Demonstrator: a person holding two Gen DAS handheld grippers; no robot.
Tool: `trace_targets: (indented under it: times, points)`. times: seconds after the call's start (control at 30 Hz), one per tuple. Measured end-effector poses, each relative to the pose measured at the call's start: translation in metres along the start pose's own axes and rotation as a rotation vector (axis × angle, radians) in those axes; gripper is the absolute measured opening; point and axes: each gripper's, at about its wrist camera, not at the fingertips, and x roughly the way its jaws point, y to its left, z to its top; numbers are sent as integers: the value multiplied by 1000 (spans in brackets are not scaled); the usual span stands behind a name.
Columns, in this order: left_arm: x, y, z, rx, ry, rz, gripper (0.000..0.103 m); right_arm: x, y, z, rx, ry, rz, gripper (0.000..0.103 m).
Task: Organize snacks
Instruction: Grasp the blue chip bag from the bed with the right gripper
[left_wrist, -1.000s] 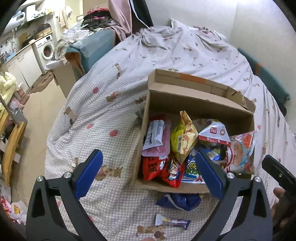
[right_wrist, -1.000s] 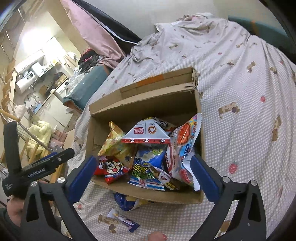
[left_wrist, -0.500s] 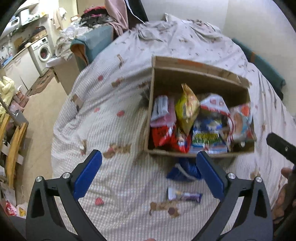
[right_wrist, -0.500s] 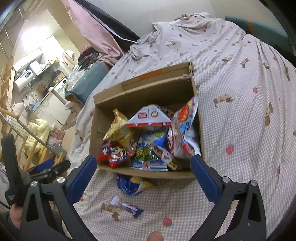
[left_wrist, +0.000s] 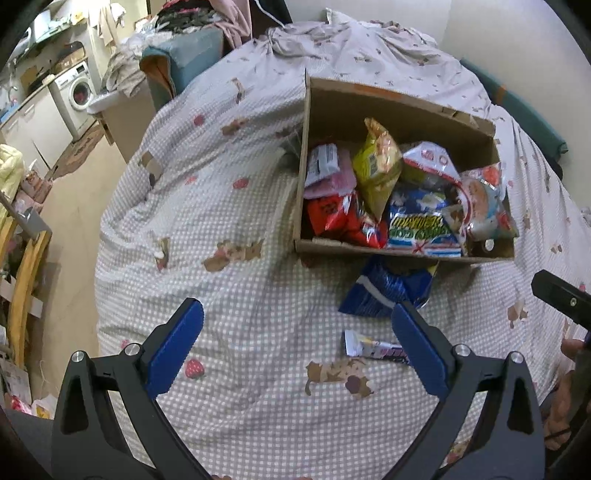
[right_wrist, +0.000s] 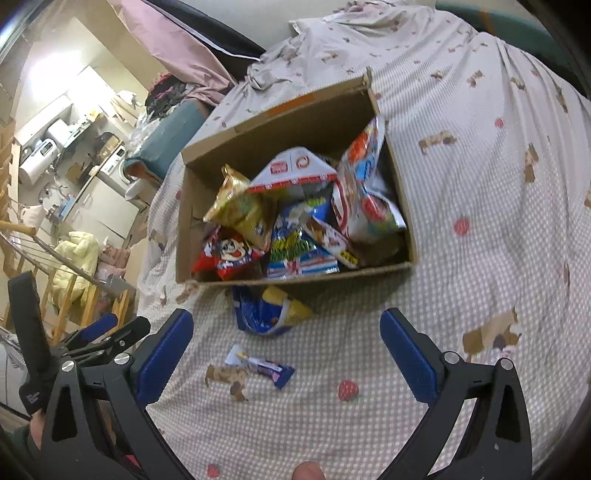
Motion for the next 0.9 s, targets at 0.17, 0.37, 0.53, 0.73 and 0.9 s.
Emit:
trace_targets:
  times: [0.17,0.37,0.53,0.73,0.9]
  points:
    - [9,2,-4,-5,9,19,101,10,1,-4,-5,46,13,103]
    - [21,17,-2,-67,62,12,101,38,-19,-7,117,152,85,103]
    - [29,30,-1,-124,108,3,101,73,-24,-16,167,270,76,101]
    - [24,32,6,-153,95,-31,101,108,13,-8,17,266,-46,94]
    - [24,32,7,-155,99,-41,101,149,28,-5,-31,280,-95,92]
